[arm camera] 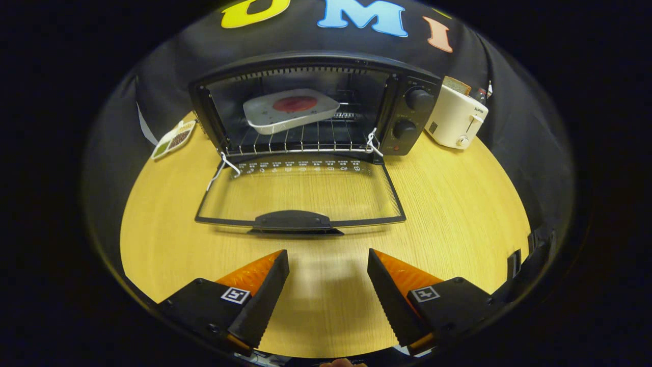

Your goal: Open the toaster oven, put the food inside, and close the toaster oven door.

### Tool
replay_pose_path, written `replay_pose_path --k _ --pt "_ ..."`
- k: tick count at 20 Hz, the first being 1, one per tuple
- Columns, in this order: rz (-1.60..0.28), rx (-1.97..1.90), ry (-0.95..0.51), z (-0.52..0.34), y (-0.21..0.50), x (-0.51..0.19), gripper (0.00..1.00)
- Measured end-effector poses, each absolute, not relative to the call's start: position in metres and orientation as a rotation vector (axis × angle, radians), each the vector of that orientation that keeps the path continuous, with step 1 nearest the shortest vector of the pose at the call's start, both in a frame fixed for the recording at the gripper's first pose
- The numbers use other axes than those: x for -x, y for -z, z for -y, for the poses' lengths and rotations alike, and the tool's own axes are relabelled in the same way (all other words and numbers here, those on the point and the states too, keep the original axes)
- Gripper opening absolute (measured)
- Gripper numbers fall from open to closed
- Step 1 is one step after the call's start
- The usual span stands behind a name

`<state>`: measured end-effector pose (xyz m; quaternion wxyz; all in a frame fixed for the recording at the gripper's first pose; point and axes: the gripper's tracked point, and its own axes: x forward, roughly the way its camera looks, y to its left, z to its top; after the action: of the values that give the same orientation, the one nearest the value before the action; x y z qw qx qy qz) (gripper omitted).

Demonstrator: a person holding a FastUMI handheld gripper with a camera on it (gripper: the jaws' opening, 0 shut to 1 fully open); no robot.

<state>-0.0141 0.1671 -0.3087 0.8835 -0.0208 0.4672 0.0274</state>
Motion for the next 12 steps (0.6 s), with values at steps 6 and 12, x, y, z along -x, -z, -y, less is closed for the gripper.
replay_pose_path --k 6,12 --pt "-1.037 0.072 -0.055 -0.176 0.328 0.011 0.98" --pt "-1.071 0.055 -0.045 -0.178 0.337 -0.003 0.98"
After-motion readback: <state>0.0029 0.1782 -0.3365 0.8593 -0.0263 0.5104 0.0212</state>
